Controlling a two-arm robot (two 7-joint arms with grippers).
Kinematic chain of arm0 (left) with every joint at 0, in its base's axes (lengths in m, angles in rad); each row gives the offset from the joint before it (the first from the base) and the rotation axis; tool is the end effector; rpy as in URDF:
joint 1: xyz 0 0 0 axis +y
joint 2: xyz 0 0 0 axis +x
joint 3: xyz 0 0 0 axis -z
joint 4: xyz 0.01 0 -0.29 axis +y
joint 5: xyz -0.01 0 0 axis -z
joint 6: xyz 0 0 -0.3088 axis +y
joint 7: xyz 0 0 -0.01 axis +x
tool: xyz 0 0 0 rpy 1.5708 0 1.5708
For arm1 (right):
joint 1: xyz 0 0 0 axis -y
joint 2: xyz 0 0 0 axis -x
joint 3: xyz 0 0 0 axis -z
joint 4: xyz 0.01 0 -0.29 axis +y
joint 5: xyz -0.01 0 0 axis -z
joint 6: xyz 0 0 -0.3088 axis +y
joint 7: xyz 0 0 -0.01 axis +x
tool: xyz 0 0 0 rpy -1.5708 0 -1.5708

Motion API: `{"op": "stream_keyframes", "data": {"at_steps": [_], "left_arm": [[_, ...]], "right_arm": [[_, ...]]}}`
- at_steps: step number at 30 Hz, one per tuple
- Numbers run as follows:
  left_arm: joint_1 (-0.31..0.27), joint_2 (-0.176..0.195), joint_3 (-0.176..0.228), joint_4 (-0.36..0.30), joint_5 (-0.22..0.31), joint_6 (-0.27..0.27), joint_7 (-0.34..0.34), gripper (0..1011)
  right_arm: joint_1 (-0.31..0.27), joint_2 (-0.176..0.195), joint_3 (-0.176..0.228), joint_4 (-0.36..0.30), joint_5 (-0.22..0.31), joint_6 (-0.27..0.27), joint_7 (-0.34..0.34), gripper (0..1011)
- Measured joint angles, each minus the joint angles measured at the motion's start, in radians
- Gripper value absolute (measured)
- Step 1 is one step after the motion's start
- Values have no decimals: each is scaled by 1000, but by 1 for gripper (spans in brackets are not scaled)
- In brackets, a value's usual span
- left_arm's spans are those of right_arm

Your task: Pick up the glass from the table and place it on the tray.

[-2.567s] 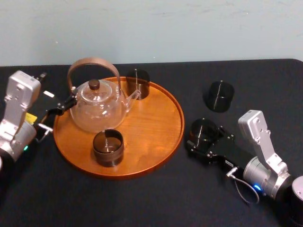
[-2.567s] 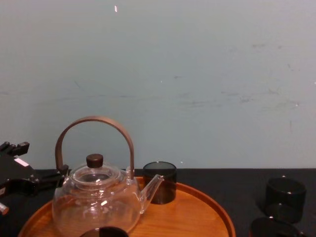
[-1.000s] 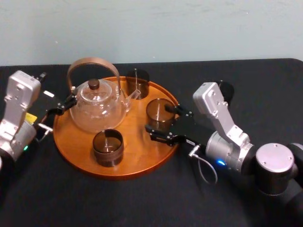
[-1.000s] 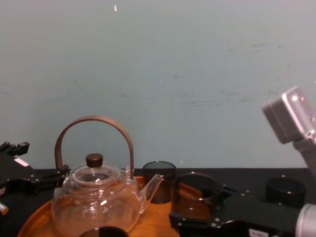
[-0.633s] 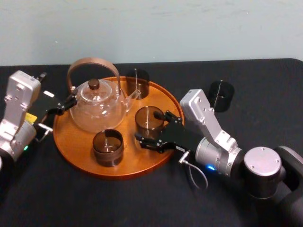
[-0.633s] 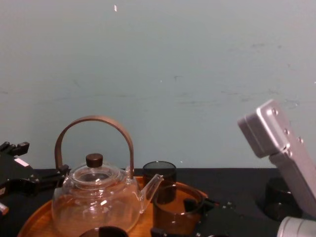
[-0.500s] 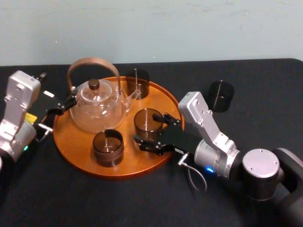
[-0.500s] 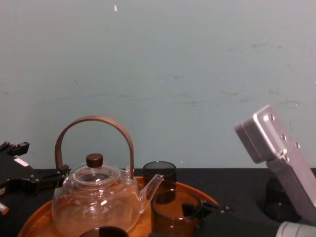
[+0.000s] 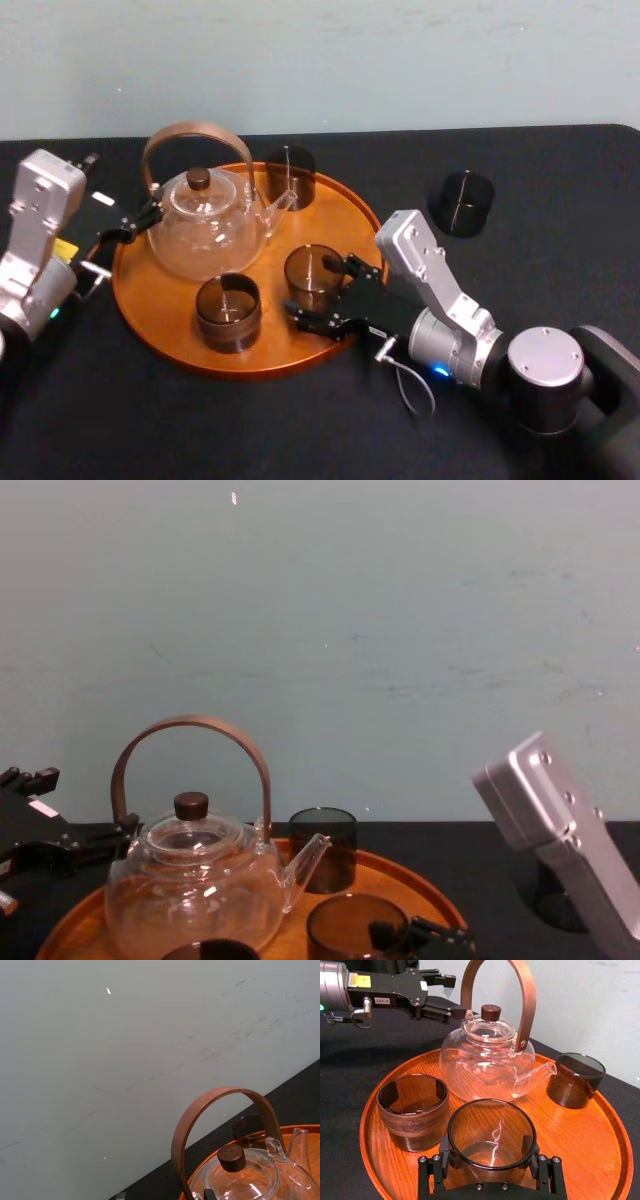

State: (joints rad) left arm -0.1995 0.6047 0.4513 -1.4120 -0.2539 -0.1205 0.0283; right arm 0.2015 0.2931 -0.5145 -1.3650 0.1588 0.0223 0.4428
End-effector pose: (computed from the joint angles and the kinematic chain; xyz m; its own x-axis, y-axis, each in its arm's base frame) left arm 0.3581 0.0827 -0.3023 0.2922 0.8803 0.3737 -0.9553 0.2872 0.0703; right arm 0.3520 0.0453 -0.3313 0.7721 -0.6278 0.0988 0.6303 0.7367 -0.2450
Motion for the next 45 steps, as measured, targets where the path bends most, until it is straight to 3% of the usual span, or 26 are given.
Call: {"op": "stream_keyframes", "data": {"at_steps": [17, 45], "left_arm": [[0, 0, 0, 0, 0, 0, 0, 1010], [0, 0, 0, 0, 0, 0, 0, 1009]], "right_arm": [[22, -24, -11, 61, -6, -27, 10, 908], [16, -37, -12, 76, -7, -24, 0, 908]]}}
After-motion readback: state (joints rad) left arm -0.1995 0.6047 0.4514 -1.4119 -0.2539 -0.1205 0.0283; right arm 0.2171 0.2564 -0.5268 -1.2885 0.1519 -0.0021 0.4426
